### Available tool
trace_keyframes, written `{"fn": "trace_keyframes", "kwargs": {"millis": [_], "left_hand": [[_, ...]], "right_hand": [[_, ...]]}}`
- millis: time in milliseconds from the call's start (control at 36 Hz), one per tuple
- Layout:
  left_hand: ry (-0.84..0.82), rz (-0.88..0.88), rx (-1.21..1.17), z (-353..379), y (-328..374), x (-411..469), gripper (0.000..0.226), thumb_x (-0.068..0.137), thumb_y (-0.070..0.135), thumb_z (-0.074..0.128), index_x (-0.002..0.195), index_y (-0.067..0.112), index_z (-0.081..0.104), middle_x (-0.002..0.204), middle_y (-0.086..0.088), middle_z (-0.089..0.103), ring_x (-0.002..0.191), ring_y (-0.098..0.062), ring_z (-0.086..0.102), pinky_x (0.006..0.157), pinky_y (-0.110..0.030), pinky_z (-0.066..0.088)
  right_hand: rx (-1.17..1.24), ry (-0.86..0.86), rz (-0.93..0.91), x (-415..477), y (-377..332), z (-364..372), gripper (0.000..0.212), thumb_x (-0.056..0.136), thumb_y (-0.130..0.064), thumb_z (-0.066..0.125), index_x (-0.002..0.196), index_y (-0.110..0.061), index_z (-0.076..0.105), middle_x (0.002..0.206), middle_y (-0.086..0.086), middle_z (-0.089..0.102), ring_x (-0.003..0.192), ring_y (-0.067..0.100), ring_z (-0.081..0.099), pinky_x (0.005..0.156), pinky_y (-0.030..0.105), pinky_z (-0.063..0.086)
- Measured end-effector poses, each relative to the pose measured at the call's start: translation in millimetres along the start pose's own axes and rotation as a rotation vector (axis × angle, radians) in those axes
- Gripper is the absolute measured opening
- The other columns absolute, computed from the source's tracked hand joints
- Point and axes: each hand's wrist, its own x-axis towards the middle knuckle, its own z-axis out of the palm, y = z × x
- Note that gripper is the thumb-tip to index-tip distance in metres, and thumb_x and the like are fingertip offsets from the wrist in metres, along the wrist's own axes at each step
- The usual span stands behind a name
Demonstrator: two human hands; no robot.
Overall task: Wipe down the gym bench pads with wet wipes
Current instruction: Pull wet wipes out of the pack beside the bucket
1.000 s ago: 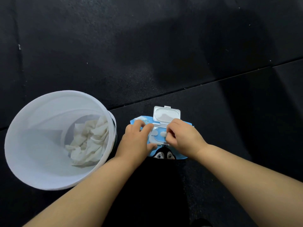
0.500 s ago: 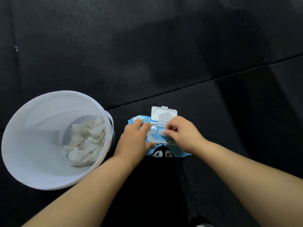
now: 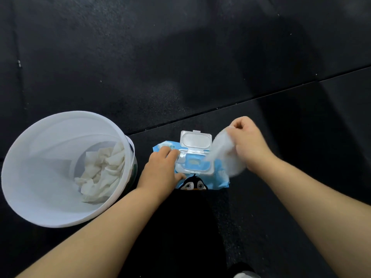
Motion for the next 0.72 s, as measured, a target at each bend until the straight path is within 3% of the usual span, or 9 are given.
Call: {"fn": "trace_keyframes", "kwargs": {"millis": [56,111,167,306,389,444,500,722], "left_hand": [[-0.010,0.001,-0.006,-0.5,-0.8,-0.6,0.060,0.081,0.039,0.069,0.133,0.023,0.043,0.131,0.005,0.040,0.114,-0.020,0.039,0.094,-0.034,0.042],[-0.018,0.001,-0.014,-1.1,-1.9,-0.8,0.062,0.081,0.039,0.069,0.134,0.024,0.041,0.132,0.005,0.040,0.118,-0.020,0.039,0.097,-0.036,0.042],[-0.027,0.001,-0.013,-1.7,-2.7,-1.4,0.064,0.081,0.039,0.069,0.136,0.024,0.039,0.134,0.005,0.040,0.120,-0.021,0.038,0.098,-0.037,0.041],[-0.029,-0.010,-0.002,-1.1,-3.2,-4.4,0.063,0.082,0.040,0.068,0.135,0.024,0.039,0.133,0.005,0.041,0.120,-0.021,0.039,0.096,-0.038,0.043],[-0.026,-0.015,0.000,-0.6,-3.7,-4.0,0.063,0.082,0.041,0.067,0.136,0.025,0.038,0.133,0.005,0.040,0.119,-0.020,0.039,0.096,-0.037,0.043],[-0.029,-0.015,-0.002,-0.1,-4.0,-3.5,0.063,0.083,0.041,0.066,0.137,0.025,0.037,0.133,0.005,0.040,0.118,-0.020,0.039,0.097,-0.037,0.042],[-0.031,-0.014,0.000,0.2,-4.0,-3.0,0.063,0.084,0.042,0.065,0.138,0.026,0.037,0.134,0.004,0.039,0.117,-0.021,0.039,0.097,-0.036,0.042],[-0.015,-0.015,0.015,0.8,-1.5,-0.1,0.058,0.085,0.043,0.063,0.137,0.027,0.040,0.127,0.001,0.038,0.112,-0.021,0.039,0.091,-0.035,0.044]], "right_hand": [[-0.178,-0.128,-0.115,-7.9,1.6,3.5,0.011,0.088,-0.021,0.055,0.097,-0.029,0.054,0.087,-0.006,0.056,0.080,0.015,0.052,0.069,0.031,0.042],[-0.471,-0.276,-0.217,-15.5,1.1,9.2,0.027,0.089,-0.037,0.058,0.116,-0.037,0.053,0.098,-0.007,0.059,0.090,0.016,0.056,0.077,0.031,0.044],[-0.738,-0.348,-0.304,-17.9,1.2,18.1,0.029,0.091,-0.044,0.054,0.119,-0.037,0.057,0.104,-0.006,0.060,0.098,0.017,0.057,0.081,0.032,0.046],[-1.036,-0.402,-0.479,-15.1,15.6,40.5,0.027,0.098,-0.039,0.041,0.110,-0.030,0.064,0.104,-0.004,0.048,0.089,0.021,0.056,0.069,0.032,0.044],[-1.164,-0.398,-0.596,-14.1,21.8,46.5,0.018,0.094,-0.028,0.049,0.101,-0.024,0.065,0.101,-0.004,0.050,0.083,0.021,0.052,0.058,0.028,0.038],[-1.231,-0.447,-0.751,-13.7,23.7,49.1,0.008,0.075,-0.020,0.070,0.083,-0.019,0.068,0.086,-0.001,0.055,0.066,0.021,0.047,0.046,0.021,0.017],[-1.300,-0.451,-0.774,-13.5,23.0,48.5,0.024,0.046,-0.015,0.085,0.058,-0.017,0.064,0.063,-0.001,0.052,0.047,0.019,0.040,0.051,0.019,-0.001],[-1.202,-0.452,-0.824,-15.3,22.8,55.5,0.037,0.032,-0.001,0.083,0.045,-0.007,0.049,0.048,0.005,0.042,0.040,0.018,0.021,0.051,0.016,-0.004]]}}
